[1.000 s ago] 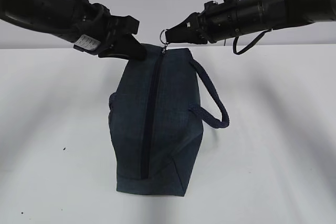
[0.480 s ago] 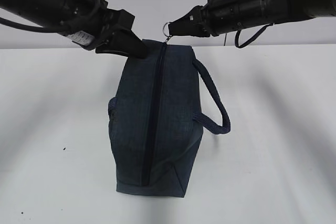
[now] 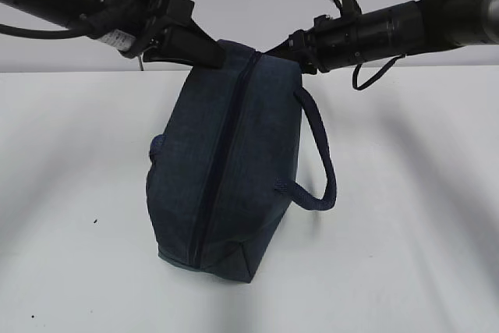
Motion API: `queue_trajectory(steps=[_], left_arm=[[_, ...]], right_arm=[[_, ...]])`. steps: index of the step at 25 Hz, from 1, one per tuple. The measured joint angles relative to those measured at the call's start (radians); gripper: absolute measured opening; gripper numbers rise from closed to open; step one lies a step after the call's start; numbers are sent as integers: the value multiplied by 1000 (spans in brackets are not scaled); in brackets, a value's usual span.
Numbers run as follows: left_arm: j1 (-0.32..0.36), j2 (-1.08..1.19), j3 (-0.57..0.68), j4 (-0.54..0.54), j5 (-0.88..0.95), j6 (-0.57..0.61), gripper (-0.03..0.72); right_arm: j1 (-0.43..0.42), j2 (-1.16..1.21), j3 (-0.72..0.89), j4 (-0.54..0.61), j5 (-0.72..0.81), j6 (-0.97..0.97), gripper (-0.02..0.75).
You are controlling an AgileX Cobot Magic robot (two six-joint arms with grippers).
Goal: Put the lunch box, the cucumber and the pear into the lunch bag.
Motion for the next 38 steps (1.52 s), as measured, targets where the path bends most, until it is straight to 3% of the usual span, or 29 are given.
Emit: queue_trajectory(steps=[12,18,24,26,32,38], left_arm=[[0,7,3,-40,-45,19,15],[0,68,0,-96,-69,21,15],[0,131,-1,-123,-147,21,34],[0,131,-1,-110,-170,21,78],[0,127,-2,-45,-175,22,306],[0,48,-2,88,-171,23,349]], right_arm=[[0,22,-10,22,-5,8,23],[-8,17,-21,-60,-56,8,269],[-8,-89,-23,-259,-98,92,321],[-8,-139,-23,-348,-113,158,323],[-8,-277,-23,-660,-117,438,325],[-8,-390,-23,-915,-65,663,325]])
